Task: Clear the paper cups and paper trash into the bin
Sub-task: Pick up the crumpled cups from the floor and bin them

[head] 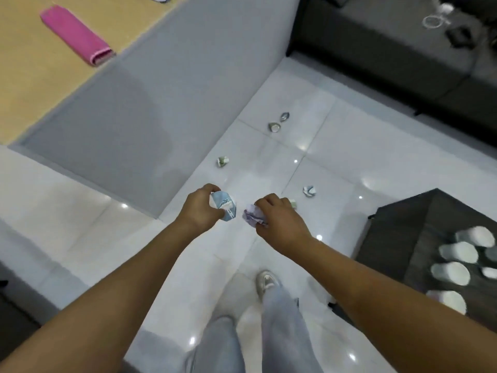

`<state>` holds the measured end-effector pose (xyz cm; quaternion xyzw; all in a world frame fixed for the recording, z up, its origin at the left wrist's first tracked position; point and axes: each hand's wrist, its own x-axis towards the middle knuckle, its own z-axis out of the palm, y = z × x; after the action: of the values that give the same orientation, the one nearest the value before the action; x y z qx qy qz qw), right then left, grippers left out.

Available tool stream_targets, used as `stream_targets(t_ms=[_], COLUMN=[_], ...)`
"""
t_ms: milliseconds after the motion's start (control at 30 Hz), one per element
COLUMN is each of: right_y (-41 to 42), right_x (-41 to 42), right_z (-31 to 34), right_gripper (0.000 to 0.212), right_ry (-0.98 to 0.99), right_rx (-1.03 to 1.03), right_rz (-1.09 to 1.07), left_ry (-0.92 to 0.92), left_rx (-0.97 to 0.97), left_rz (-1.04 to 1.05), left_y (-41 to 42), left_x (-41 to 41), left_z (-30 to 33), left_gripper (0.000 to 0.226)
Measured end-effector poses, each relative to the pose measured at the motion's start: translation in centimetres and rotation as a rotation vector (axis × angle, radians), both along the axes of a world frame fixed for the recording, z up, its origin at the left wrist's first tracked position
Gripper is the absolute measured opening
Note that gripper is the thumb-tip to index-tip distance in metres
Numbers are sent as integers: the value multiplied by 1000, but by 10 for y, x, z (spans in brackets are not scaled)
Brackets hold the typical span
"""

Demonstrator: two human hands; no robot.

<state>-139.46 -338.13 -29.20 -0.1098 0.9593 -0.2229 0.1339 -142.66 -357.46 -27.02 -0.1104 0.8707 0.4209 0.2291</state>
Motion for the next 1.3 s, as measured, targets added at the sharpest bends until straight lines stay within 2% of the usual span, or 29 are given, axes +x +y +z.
stream_targets(t_ms=[133,300,467,633,767,933,1100,1300], right_y=[28,55,92,139,174,207,218,215], right_x=[53,140,242,373,512,715,902,1072], right_z=[65,128,179,202,210,207,215,222], right_gripper=[28,30,30,21,24,26,26,28], right_ry=[-21,-21,25,82,101,73,84,88], right_rx=[49,44,54,43,47,78,80,64], right_rz=[-208,-480,-710,-1017,-1244,-1501,-1733,-2044], left_ry=[69,119,166,207,251,282,145,76], left_rx=[32,59,104,122,143,181,320,368], left_rz=[-150,-444,-723,-1008,-1242,-1500,-1596,-1871], left_y=[28,80,148,228,299,377,427,476], left_x=[17,66,140,243,353,538,724,906], left_z=[64,130,173,198,202,197,194,199], left_gripper=[45,44,44,49,50,49,48,43])
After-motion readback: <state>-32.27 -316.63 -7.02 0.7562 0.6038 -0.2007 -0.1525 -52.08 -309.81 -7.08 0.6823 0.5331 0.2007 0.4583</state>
